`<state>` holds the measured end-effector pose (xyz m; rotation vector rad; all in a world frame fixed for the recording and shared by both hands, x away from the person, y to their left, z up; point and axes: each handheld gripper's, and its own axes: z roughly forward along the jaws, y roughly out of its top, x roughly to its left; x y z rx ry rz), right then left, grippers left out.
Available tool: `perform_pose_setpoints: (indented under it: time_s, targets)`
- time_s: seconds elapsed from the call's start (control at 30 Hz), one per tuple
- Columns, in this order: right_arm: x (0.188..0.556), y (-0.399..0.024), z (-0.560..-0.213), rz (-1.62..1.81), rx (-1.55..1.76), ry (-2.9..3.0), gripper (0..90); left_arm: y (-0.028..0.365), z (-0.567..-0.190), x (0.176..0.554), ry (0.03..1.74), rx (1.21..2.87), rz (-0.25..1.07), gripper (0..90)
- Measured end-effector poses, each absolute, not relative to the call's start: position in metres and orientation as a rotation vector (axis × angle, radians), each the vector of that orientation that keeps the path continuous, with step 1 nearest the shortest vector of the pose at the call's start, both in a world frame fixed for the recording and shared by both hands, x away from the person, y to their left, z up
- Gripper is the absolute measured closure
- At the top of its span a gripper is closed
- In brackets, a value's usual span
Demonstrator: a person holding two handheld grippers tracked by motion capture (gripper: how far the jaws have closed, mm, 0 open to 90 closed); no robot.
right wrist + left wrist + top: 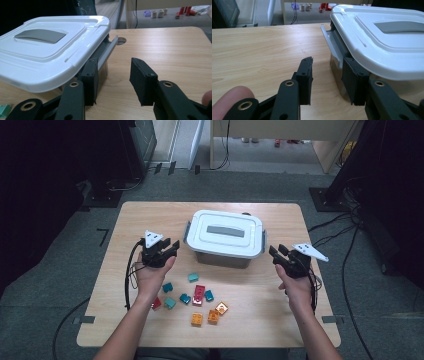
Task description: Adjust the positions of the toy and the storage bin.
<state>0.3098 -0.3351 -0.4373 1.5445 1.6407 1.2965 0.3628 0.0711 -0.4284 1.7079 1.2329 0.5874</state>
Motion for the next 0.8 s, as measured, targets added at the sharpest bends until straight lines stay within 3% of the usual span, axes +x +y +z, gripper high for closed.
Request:
perform_pose_setpoints:
  time_s: [0.27,0.4,0.5,0.8]
  targets:
    - [0.321,-0.321,-0.443,1.302,1.568,1.640,60.9,0.050,-0.439,0.374,1.243,1.743,0.611,63.0]
    - [0.328,-0.314,-0.447,1.283,1.619,1.634,64.7,0.048,-0.446,0.381,1.239,1.737,0.554,72.1]
    - [0.331,-0.312,-0.447,1.304,1.641,1.655,73.0,0.048,-0.449,0.383,1.213,1.731,0.539,80.1]
    - [0.337,-0.323,-0.446,1.407,1.740,1.656,77.0,0.060,-0.449,0.385,1.193,1.702,0.439,86.3]
